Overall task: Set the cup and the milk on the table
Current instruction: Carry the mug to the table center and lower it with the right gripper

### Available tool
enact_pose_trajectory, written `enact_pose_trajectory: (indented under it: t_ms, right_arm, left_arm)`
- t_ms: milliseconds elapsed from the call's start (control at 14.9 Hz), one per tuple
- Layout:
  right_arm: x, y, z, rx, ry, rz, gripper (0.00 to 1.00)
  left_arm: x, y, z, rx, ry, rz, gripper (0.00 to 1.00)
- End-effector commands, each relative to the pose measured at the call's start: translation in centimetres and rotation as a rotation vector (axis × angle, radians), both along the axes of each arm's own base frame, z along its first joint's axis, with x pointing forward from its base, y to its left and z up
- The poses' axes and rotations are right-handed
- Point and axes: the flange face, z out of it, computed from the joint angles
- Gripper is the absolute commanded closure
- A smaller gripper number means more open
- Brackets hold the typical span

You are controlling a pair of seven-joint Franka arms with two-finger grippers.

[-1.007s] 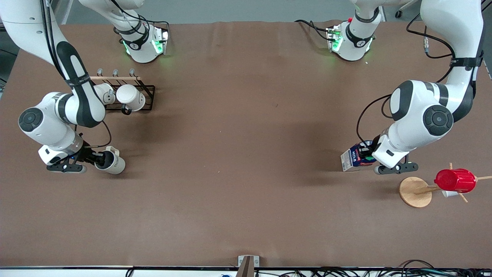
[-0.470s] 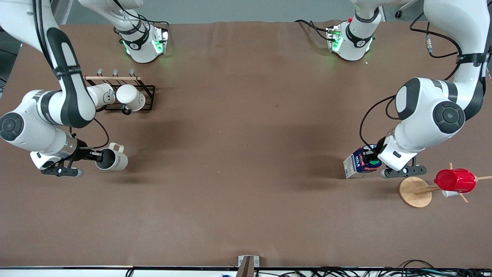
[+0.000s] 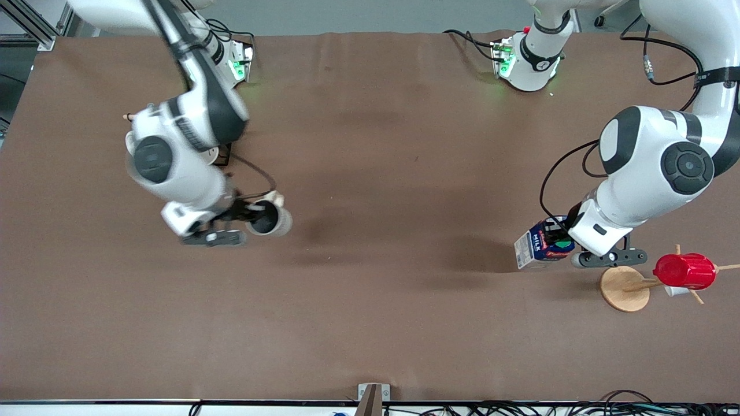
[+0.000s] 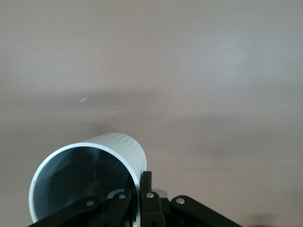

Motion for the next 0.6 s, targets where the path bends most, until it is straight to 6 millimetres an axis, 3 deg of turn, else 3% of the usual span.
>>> enact_pose_trajectory:
  t_ms: [0, 67, 134, 268, 403, 537]
  right_arm:
    - [-2.2, 9.5, -2.5, -0.049, -0.010, -0.004, 1.00]
    - [-2.6, 12.6, -3.0, -0.045, -0.026, -0.007, 1.00]
    - [-2.5, 14.3, -3.8, -0.043, -0.050, -0.033, 1.00]
    - [-2.0, 16.7, -5.7, 0.005, -0.096, -0.098, 1.00]
    - [-3.3, 19.6, -7.7, 0.037, -0.133, -0.089, 1.00]
    - [-4.1, 21.1, -9.6, 0.028, -0.172, -0.088, 1.00]
  left_arm:
    - [-0.2, -1.7, 0.7, 0.017, 0.002, 0.003, 0.68]
    - [-0.4, -2.7, 0.7, 0.017, 0.002, 0.013, 0.68]
    - [-0.6, -3.5, 0.7, 0.017, 0.003, 0.024, 0.68]
    - [-1.2, -5.6, 0.7, 0.017, 0.005, 0.037, 0.68]
    - [-1.5, -6.0, 0.3, 0.024, 0.019, 0.037, 0.68]
    - [-1.6, -6.0, 0.4, 0.048, 0.016, 0.026, 0.68]
